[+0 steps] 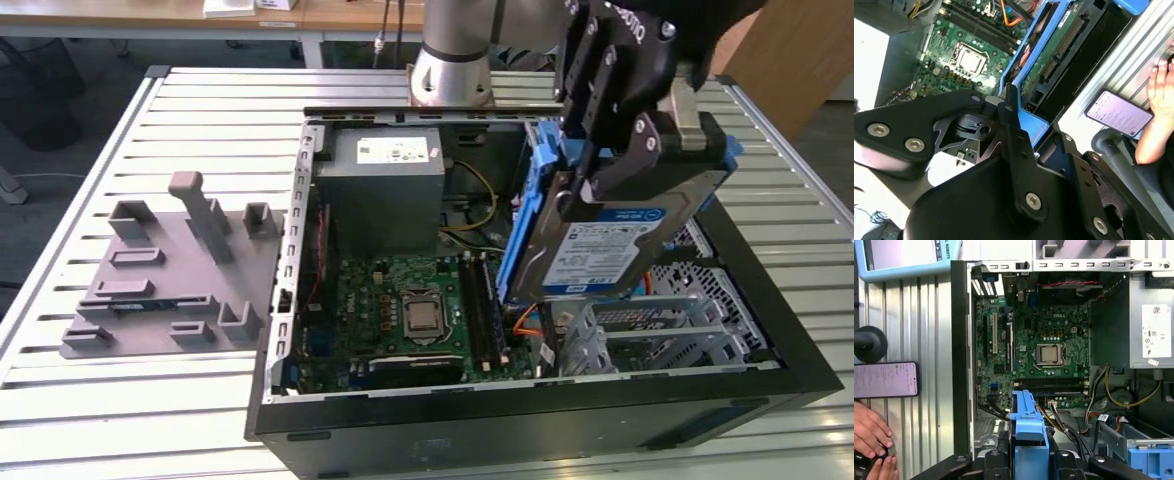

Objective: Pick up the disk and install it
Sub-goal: 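Insert the disk into the insertion slot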

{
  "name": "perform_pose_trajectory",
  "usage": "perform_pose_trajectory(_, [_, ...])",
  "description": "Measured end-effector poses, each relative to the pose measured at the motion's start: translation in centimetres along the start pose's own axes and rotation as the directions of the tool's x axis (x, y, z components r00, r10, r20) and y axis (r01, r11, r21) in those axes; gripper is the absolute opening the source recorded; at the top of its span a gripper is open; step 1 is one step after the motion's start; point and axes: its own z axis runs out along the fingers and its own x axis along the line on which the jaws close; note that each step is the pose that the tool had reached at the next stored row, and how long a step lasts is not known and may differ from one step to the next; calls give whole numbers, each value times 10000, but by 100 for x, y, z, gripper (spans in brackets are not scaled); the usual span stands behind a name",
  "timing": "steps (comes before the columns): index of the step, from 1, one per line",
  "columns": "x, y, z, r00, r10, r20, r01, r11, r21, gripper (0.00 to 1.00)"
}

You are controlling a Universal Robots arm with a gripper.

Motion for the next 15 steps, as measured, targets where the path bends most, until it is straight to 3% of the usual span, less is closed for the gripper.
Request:
perform_pose_trajectory(4, [43, -105, 27, 10000, 0, 1, 0, 10000, 1, 36])
perform_pose_trajectory(11, [46, -350, 57, 10000, -1, -2, 1, 10000, 0, 36])
perform_pose_trajectory(15, [45, -373, 59, 10000, 1, -2, -1, 10000, -1, 36])
